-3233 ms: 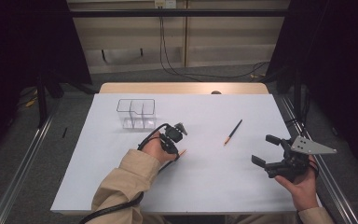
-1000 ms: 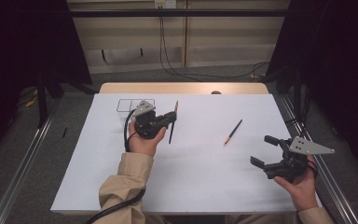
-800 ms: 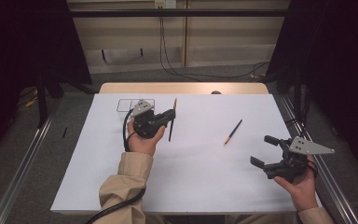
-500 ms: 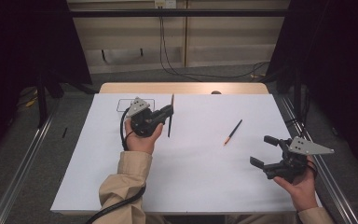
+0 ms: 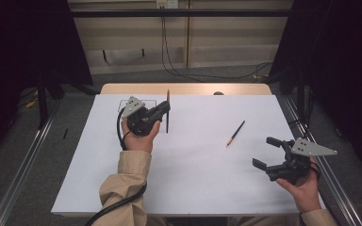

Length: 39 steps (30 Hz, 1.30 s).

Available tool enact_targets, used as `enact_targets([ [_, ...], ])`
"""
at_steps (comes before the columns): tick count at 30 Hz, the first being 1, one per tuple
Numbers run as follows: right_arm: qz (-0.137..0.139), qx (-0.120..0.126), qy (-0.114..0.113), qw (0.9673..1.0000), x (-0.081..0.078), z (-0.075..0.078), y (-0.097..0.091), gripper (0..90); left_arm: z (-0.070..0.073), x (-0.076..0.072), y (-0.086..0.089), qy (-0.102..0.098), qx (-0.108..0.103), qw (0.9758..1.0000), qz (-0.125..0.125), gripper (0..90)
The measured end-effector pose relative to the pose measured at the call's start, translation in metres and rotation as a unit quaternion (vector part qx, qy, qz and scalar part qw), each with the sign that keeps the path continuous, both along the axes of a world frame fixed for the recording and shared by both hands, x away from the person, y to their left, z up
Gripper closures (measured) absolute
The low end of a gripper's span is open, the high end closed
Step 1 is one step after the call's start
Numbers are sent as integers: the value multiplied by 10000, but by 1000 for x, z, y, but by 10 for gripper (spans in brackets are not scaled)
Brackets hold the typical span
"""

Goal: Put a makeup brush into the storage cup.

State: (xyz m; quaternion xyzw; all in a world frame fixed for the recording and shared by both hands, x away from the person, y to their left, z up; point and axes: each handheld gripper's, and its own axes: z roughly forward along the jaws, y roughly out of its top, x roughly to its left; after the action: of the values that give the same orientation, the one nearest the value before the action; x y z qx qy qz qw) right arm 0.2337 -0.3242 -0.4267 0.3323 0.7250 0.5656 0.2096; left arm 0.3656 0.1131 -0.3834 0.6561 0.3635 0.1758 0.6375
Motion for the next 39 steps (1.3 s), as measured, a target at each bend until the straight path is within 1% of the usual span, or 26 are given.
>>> enact_targets([
  [3, 1, 7, 7, 10000, 0, 0, 0, 8, 1, 2, 3, -48, 16, 10000, 61, 840],
  [9, 4, 7, 5, 10000, 0, 0, 0, 8, 1, 6, 7, -63, 0, 9999, 116, 840],
  [10, 3, 7, 6, 10000, 0, 0, 0, 8, 1, 7, 7, -63, -62, 9998, 160, 840],
  [11, 3, 7, 8, 10000, 0, 0, 0, 8, 2, 7, 9, -81, -23, 9998, 165, 840],
  [12, 6, 11, 11, 10000, 0, 0, 0, 8, 2, 8, 9, -77, -63, 9998, 170, 840],
  [14, 7, 5, 13, 10000, 0, 0, 0, 8, 3, 9, 11, -100, -63, 9997, 192, 840],
  [15, 7, 6, 15, 10000, 0, 0, 0, 8, 4, 10, 11, -109, -92, 9997, 194, 840],
  [18, 13, 10, 9, 10000, 0, -1, 0, 8, 4, 12, 12, -124, -86, 9997, 198, 840],
  [19, 18, 4, 15, 10000, 1, -1, 0, 8, 5, 13, 12, -124, -147, 9996, 188, 840],
  [25, 20, 24, 19, 10000, 1, -1, -1, 8, 8, 18, 13, -156, -177, 9995, 211, 840],
  [26, 12, 16, 28, 10000, 1, -1, -1, 8, 9, 20, 14, -171, -131, 9995, 228, 840],
  [28, 15, 19, 36, 10000, 1, -1, -1, 8, 9, 21, 15, -182, -170, 9994, 252, 840],
  [31, 13, 4, 36, 10000, 1, -2, -1, 8, 9, 24, 15, -180, -234, 9992, 253, 840],
  [32, 17, 4, 42, 10000, 1, -2, -1, 8, 9, 25, 15, -189, -221, 9994, 212, 840],
  [34, 27, 18, 40, 10000, 1, -2, -1, 8, 9, 26, 16, -192, -200, 9994, 224, 840],
  [36, 28, 20, 40, 10000, 1, -2, -1, 8, 9, 28, 17, -195, -243, 9992, 252, 840],
  [39, 34, 19, 47, 10000, 1, -2, -1, 8, 8, 29, 18, -194, -251, 9992, 250, 840],
])
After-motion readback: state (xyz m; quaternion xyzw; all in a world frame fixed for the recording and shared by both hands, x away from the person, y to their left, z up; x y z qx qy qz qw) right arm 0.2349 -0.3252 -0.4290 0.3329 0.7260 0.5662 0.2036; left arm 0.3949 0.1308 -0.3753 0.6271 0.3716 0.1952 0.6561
